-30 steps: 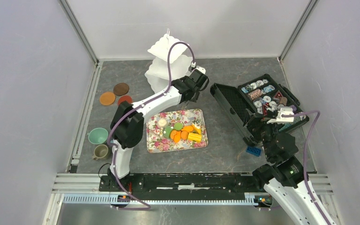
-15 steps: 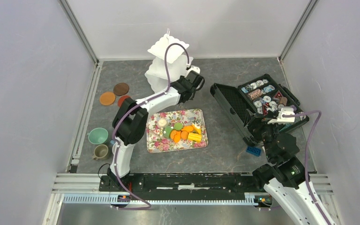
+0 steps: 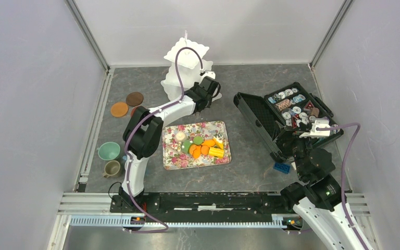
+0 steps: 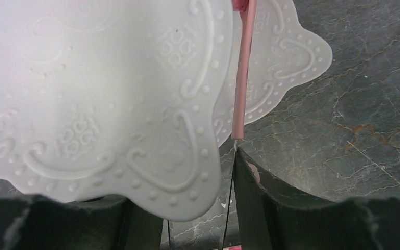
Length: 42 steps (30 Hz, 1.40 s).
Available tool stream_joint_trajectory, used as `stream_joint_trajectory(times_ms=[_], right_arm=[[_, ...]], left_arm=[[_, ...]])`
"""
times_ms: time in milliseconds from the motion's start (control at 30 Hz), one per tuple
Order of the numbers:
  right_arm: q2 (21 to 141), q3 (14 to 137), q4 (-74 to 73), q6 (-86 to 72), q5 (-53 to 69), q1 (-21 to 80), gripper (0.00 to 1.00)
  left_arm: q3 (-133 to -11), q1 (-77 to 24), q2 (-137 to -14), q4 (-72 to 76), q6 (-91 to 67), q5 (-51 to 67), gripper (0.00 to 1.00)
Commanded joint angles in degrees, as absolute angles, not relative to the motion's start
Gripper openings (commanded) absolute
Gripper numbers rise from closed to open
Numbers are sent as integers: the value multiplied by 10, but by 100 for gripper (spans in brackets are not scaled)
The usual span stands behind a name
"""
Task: Serve the afternoon tea
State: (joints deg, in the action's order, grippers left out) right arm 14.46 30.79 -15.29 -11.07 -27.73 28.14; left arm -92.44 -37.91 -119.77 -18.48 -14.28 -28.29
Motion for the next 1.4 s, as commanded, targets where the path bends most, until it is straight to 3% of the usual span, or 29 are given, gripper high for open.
stream_joint_trajectory(times_ms=[0, 533, 1367], right_arm=[[139, 329, -148, -107, -290, 284, 98], [151, 326, -136, -108, -283, 284, 98], [148, 306, -128, -124, -272, 284, 98]], left_arm=[[-944, -368, -1212, -150, -160, -280, 50], [-935, -360, -1204, -165, -152, -265, 65], [-827, -364, -1107, -153, -169, -235, 65]])
